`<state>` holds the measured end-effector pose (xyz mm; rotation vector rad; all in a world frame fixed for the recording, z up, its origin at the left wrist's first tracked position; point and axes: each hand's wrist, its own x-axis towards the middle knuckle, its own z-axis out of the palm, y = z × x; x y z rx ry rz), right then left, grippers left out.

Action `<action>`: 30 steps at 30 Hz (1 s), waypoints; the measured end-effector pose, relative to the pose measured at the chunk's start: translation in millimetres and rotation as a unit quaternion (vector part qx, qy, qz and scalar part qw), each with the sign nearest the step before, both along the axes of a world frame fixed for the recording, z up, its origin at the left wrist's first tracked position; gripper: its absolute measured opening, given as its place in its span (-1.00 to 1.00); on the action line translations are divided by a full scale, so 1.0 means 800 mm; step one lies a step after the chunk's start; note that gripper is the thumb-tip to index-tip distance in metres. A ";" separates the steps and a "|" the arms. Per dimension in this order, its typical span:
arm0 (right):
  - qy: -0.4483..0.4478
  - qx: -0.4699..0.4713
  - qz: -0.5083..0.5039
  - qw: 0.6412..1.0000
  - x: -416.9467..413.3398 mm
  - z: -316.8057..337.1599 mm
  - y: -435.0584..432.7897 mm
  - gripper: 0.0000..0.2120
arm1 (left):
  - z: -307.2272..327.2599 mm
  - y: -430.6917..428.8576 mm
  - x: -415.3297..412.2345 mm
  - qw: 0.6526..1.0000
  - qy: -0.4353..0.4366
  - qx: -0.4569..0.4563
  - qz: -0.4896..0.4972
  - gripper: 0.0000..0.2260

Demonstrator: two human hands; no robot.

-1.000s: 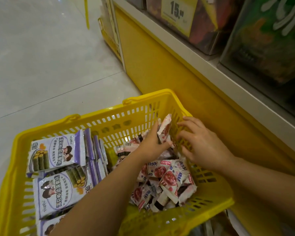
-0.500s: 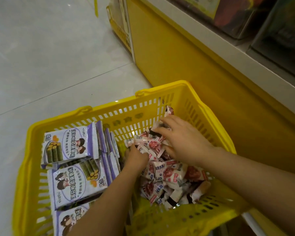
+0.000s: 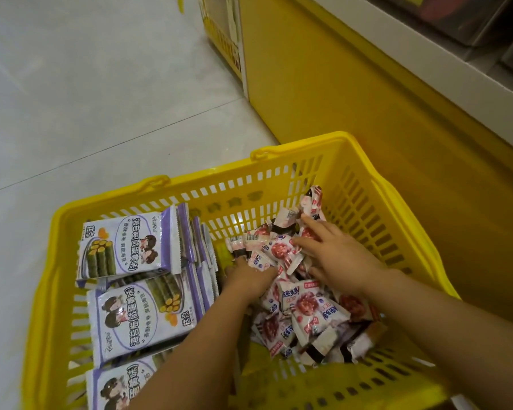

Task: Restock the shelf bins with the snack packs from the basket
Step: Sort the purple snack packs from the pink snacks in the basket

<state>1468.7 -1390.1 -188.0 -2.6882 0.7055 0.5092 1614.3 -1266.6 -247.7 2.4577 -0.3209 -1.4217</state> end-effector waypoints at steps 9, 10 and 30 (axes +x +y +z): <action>-0.006 0.007 -0.009 1.000 0.000 -0.003 0.001 -0.38 | -0.003 0.007 -0.013 0.999 -0.033 0.001 -0.004 -0.03; -0.008 0.008 -0.010 1.000 0.000 -0.003 0.002 -0.39 | -0.005 0.008 -0.014 0.999 -0.034 0.007 -0.010 0.01; -0.054 -0.028 -0.027 0.998 0.004 0.018 0.015 -0.60 | 0.005 0.016 -0.010 0.995 0.000 -0.087 0.046 -0.48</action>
